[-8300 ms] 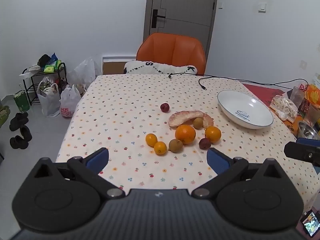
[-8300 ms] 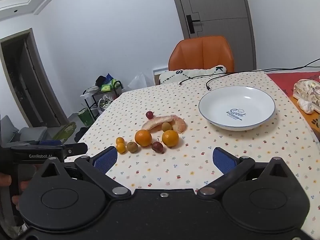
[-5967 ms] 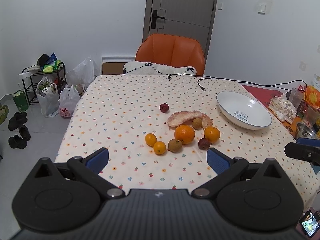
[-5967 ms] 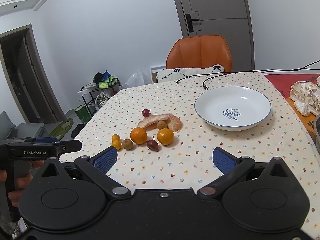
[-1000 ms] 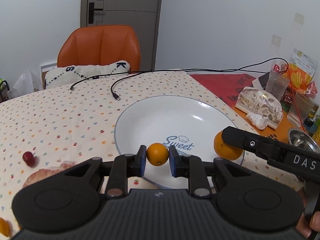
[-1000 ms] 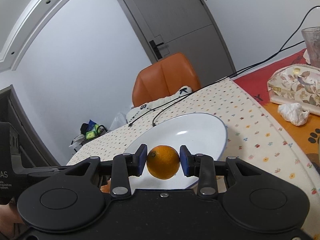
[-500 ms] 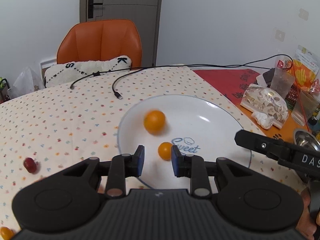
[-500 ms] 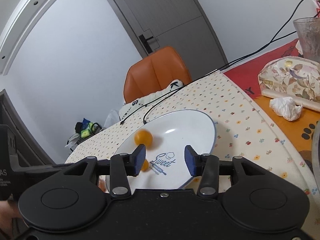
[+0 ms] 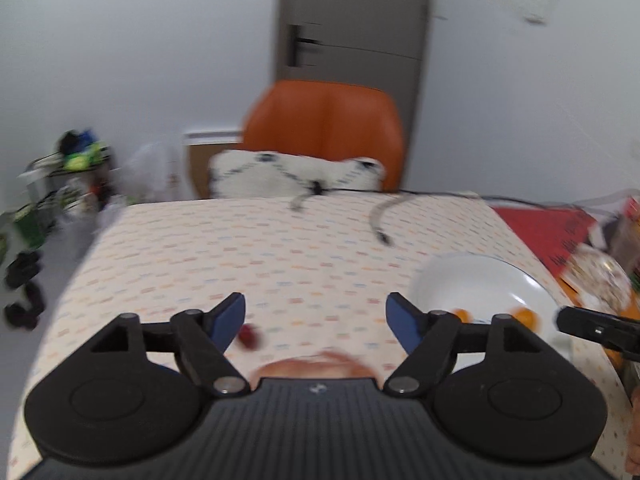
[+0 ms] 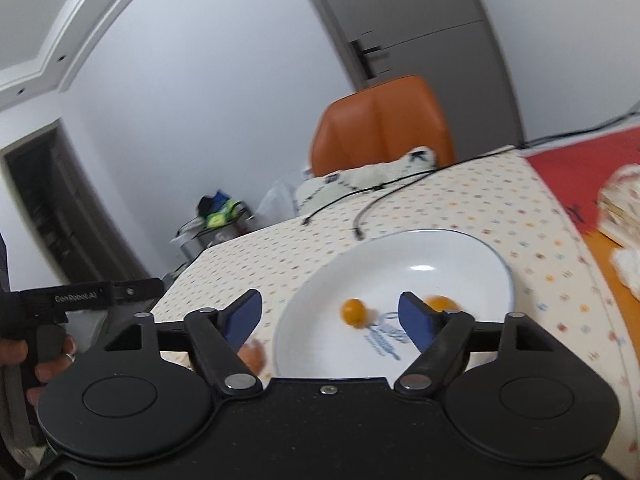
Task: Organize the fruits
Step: 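Move both open tools back toward the remaining fruit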
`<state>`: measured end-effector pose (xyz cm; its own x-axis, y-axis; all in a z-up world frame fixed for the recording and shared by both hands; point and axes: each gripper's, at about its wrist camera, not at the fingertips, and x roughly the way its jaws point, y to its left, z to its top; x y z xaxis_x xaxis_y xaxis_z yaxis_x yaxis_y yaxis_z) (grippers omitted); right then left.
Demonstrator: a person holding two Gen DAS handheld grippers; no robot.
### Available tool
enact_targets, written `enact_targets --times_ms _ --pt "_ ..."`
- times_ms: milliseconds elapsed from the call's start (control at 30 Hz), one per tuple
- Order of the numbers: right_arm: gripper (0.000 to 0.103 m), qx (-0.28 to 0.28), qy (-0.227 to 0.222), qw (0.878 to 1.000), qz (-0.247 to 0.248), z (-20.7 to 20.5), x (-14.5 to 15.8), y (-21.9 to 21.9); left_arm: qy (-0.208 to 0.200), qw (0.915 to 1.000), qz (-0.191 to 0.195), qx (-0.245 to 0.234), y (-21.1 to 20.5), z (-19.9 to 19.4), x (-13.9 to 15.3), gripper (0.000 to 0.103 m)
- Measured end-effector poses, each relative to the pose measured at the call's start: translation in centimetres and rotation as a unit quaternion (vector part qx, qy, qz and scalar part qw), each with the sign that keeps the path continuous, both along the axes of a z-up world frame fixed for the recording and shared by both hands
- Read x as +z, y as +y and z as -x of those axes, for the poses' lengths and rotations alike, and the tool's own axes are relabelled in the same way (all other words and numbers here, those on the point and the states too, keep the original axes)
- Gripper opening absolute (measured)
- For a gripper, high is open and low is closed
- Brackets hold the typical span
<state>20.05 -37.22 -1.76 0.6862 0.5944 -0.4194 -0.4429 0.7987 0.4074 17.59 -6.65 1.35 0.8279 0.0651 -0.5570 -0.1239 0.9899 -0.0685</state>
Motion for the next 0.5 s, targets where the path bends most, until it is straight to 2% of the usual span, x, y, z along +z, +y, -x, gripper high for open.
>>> enact_targets --times_ms 67,133,233,333,500 --pt "0.077 0.019 -0.001 1.000 0.008 -0.1 0.4 0.7 -0.002 0.9995 0.007 0.032 1.6 1.2 0.4 0.079" --pt "0.084 0.031 -0.005 0.999 0.011 0.0 0.6 1.3 -0.002 0.9983 0.012 0.057 3.0 2.2 0.5 0.079" --pt "0.088 0.039 -0.009 0.999 0.018 0.4 0.6 2.2 -0.001 0.9963 0.017 0.084 4.6 3.5 0.3 0.081" --pt "0.089 0.041 -0.010 0.999 0.020 1.2 0.8 3.3 0.003 0.9955 0.028 0.090 6.0 4.6 0.0 0.081" --pt "0.091 0.032 -0.020 0.999 0.029 3.0 0.6 5.4 0.001 0.9973 0.022 0.071 7.6 6.4 -0.8 0.081"
